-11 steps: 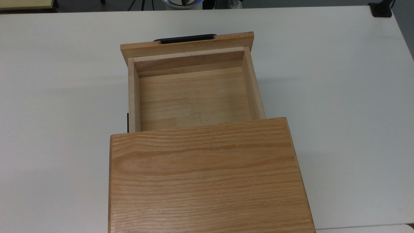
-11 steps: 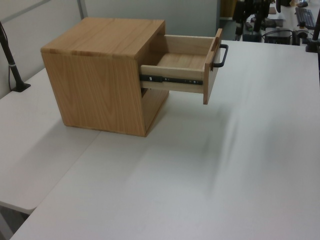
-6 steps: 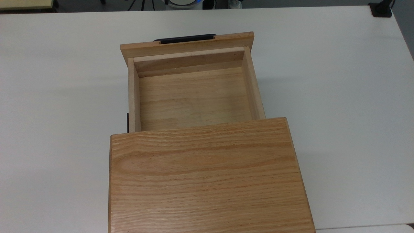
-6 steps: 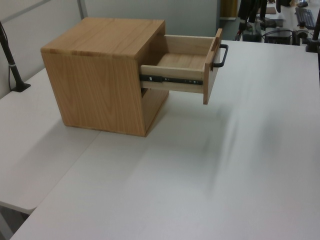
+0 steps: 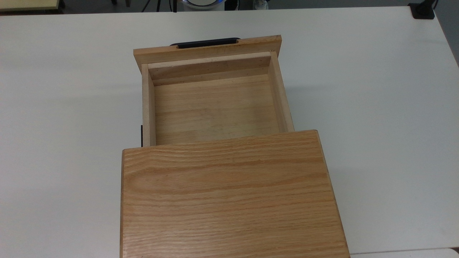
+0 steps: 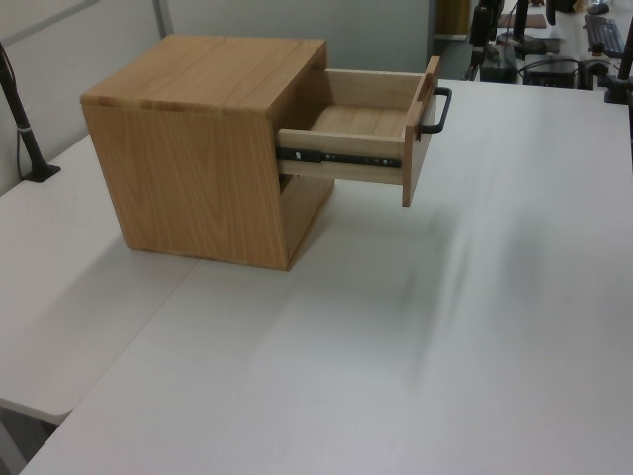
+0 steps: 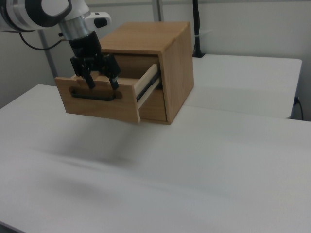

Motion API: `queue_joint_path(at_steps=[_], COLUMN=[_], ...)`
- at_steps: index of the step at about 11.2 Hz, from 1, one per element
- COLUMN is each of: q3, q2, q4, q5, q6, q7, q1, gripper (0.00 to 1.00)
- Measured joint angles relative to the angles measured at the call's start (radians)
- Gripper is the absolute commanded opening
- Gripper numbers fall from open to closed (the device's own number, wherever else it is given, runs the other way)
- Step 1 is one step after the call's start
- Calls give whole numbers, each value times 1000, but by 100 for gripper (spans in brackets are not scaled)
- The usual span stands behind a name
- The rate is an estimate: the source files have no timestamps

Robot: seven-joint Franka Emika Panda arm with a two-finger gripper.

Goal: Open the drawer by sliding it

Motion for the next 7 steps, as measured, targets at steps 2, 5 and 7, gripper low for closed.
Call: queue_joint_path(at_steps=[2,5,7], q3=[0,0,2], q2=[6,6,6], q4=[7,12,16], q5=[0,45,83], q6=[0,0,0], q7=[-13,28,98], q1=[0,0,2], gripper=[100,100,100])
